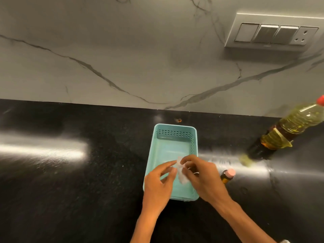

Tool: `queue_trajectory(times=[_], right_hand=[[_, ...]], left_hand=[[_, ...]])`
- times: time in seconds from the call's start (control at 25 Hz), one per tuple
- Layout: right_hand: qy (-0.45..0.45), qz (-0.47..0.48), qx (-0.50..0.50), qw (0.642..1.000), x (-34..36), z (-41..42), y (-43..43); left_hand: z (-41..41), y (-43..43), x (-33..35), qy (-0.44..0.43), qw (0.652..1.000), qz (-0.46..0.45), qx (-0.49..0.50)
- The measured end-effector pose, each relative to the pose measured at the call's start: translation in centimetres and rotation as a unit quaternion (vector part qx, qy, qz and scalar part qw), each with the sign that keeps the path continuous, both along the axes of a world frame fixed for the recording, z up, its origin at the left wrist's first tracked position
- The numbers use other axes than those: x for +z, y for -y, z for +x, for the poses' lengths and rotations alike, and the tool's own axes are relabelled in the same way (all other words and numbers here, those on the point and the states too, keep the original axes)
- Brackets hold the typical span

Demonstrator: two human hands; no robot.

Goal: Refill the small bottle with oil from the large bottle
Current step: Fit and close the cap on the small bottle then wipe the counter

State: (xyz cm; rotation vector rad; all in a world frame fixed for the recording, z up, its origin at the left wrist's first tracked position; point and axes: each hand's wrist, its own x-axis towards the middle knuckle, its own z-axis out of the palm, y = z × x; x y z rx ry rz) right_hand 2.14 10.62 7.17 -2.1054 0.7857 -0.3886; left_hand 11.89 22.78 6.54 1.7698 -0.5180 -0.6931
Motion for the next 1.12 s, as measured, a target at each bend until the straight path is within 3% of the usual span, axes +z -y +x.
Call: queue_trajectory(times=[0.16,0.24,0.36,0.52,0.72,0.84,1.12], right_hand=[[0.098,0.142,-0.077,0.982,2.8,-4.7,-0.1],[0.116,0.130,-0.107,0.979,2.7,-6.7,-0.6],[0.142,0.080,-0.189,0.968,1.6,-10.1,-0.7],[0.132,0.058,-0.240,0.960,-1.6,-13.7,0.7],[0.127,0.191,-0.362,0.904,-5.3,-13.7,4.4],[0.167,0.222,-0.353,0.893,-5.6,-12.6,5.3],[0.179,0.136,-0.331,0.916,-7.1,-12.0,6.0]], left_hand=[[-3.9,3.0,0.9,-0.087,0.994,-0.067,-0.008],[-5.9,4.2,1.0,-0.100,0.992,-0.080,0.011],[-8.8,5.0,0.8,-0.060,0.996,-0.059,-0.036],[-10.5,5.8,0.1,0.015,0.983,0.002,-0.181],[-11.9,9.9,-1.0,0.246,0.965,0.039,-0.078],[-12.7,12.4,-1.4,0.226,0.970,0.068,-0.054],[-13.4,14.3,-3.1,0.198,0.976,0.078,-0.045]])
